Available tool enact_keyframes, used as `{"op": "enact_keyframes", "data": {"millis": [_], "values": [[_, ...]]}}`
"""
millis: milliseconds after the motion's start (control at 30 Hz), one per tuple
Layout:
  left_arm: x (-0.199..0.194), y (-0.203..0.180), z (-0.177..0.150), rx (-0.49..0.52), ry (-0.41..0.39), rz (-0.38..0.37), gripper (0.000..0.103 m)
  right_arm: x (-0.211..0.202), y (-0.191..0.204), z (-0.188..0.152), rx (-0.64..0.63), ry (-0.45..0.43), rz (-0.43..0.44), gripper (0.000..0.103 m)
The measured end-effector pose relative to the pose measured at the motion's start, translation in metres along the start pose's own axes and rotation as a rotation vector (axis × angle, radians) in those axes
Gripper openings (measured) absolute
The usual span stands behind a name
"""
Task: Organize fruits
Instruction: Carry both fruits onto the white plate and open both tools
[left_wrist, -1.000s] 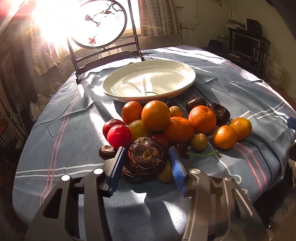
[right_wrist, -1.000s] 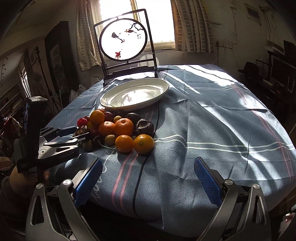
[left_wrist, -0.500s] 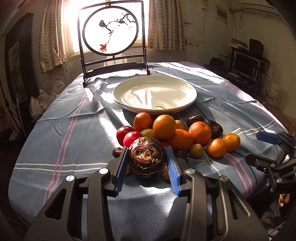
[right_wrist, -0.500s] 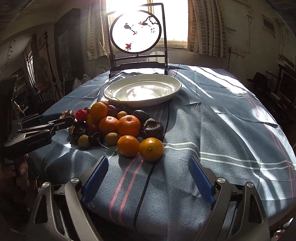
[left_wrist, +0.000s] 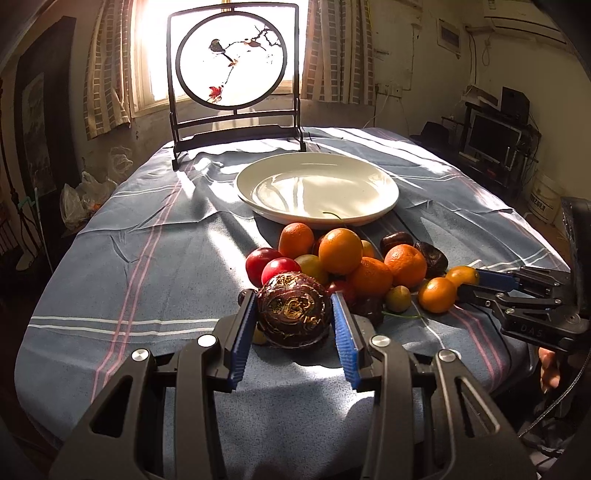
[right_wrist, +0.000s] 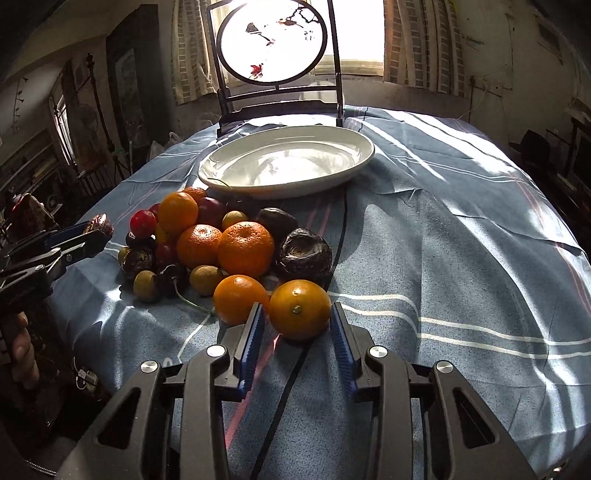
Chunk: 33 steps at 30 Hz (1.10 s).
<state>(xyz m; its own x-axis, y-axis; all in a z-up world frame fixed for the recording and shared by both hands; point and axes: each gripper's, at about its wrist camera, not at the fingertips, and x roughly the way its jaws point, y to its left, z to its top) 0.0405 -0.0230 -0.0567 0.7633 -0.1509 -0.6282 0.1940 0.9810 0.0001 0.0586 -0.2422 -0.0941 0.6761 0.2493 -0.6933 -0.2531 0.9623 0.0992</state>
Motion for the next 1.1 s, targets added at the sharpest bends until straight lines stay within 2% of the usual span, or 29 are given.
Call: {"op": "enact_keyframes", "data": {"millis": [233, 367, 467, 567, 633, 800, 1000, 1100], "values": [[0.001, 0.005, -0.001, -0.015, 0.003, 0.003, 0.040, 0.002, -0.004, 0.000, 0.034, -0.004, 0.030, 0.036], [0.000, 0.007, 0.002, -0.012, -0.007, 0.001, 0.040, -0.015, -0.008, 0.003, 0.057, -0.058, 0.060, 0.036], [0.001, 0.011, 0.017, -0.021, -0.016, -0.023, 0.040, -0.026, -0.015, 0.021, 0.076, -0.095, 0.095, 0.036], [0.010, 0.011, 0.042, -0.013, -0.019, -0.045, 0.040, -0.024, -0.017, 0.050, 0.073, -0.103, 0.093, 0.036], [0.024, 0.009, 0.060, -0.003, -0.014, -0.039, 0.040, -0.017, -0.017, 0.073, 0.069, -0.105, 0.105, 0.036], [0.073, 0.008, 0.101, -0.013, 0.047, -0.069, 0.040, 0.030, -0.021, 0.118, 0.096, -0.029, 0.108, 0.036], [0.135, 0.010, 0.131, -0.034, 0.146, -0.069, 0.040, 0.083, -0.022, 0.144, 0.112, 0.040, 0.091, 0.038], [0.153, 0.020, 0.134, -0.091, 0.188, -0.065, 0.042, 0.084, -0.020, 0.146, 0.106, 0.023, 0.076, 0.038]]}}
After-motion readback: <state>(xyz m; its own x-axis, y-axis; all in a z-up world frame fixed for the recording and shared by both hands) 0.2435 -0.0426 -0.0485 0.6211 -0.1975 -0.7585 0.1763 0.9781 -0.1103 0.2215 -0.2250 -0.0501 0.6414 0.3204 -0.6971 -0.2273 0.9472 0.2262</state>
